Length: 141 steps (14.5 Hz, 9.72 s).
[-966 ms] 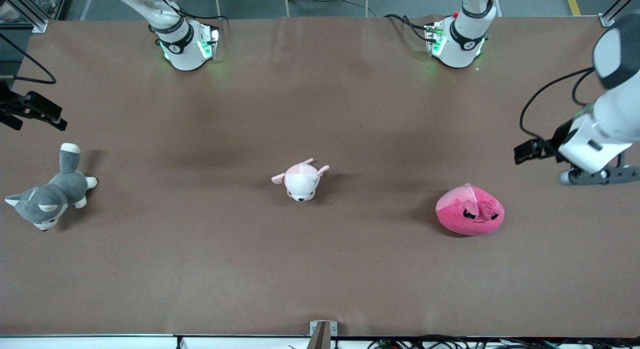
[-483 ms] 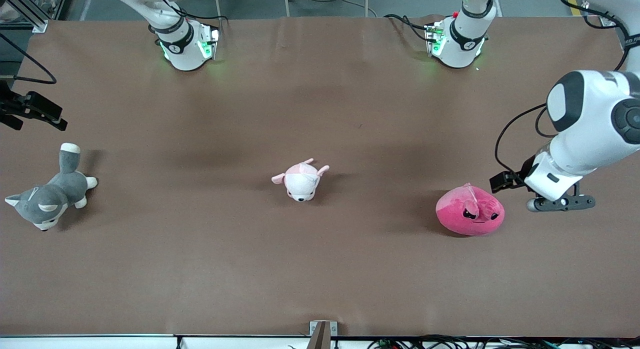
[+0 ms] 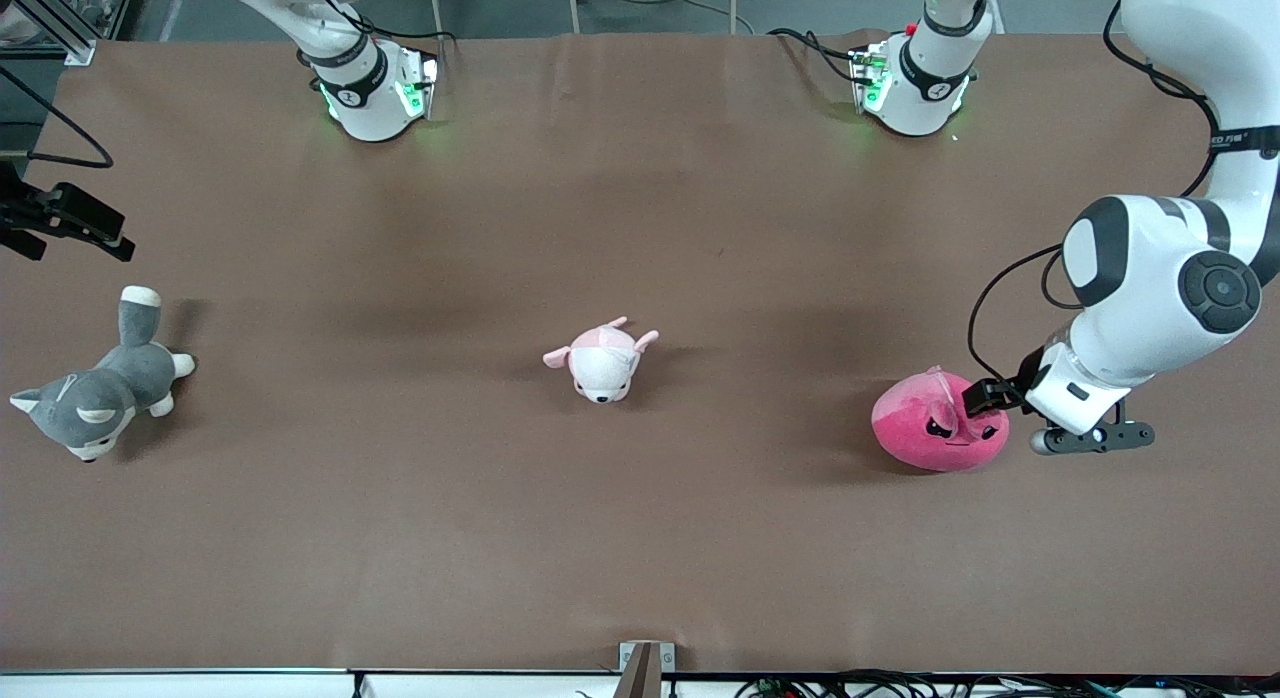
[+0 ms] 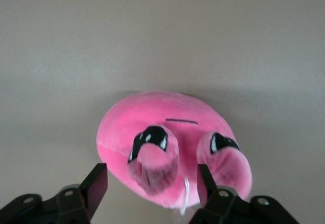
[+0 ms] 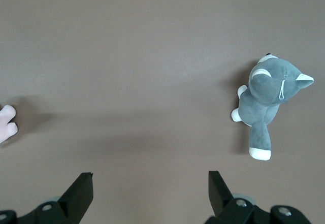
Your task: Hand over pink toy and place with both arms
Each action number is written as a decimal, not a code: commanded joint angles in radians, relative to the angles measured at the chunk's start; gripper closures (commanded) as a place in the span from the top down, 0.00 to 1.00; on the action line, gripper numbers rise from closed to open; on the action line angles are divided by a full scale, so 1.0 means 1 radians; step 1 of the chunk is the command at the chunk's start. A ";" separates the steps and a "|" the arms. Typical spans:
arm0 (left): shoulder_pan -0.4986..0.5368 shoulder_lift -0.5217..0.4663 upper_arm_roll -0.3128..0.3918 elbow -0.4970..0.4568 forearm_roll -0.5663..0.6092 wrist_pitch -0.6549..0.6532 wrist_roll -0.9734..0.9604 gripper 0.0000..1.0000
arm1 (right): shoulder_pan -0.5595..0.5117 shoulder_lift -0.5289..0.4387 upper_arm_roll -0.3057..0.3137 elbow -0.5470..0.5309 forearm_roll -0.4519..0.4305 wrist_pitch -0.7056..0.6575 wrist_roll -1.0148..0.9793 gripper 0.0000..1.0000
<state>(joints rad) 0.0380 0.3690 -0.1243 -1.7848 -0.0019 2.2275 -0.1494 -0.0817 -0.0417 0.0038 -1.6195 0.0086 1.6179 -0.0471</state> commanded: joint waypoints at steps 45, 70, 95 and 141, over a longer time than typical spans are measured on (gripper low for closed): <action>-0.325 0.093 -0.475 0.452 -0.159 -0.114 -1.141 0.01 | 0.516 0.187 0.018 0.010 0.594 0.272 0.411 0.80; -0.302 0.067 -0.460 0.453 -0.121 -0.163 -1.138 1.00 | 0.536 0.197 0.013 0.032 0.499 0.229 0.417 0.01; -0.032 -0.372 -0.032 0.230 0.022 -0.704 -0.082 1.00 | -0.059 0.503 0.008 0.072 0.550 -0.035 -0.053 0.01; -0.033 -0.430 -0.024 0.200 -0.006 -0.726 0.010 1.00 | -0.016 -0.055 0.012 -0.074 -0.016 0.051 -0.001 1.00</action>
<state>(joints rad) 0.0015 -0.0457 -0.1483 -1.5847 -0.0057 1.5068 -0.1572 -0.0904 -0.0310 0.0102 -1.6042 0.0136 1.6409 -0.0689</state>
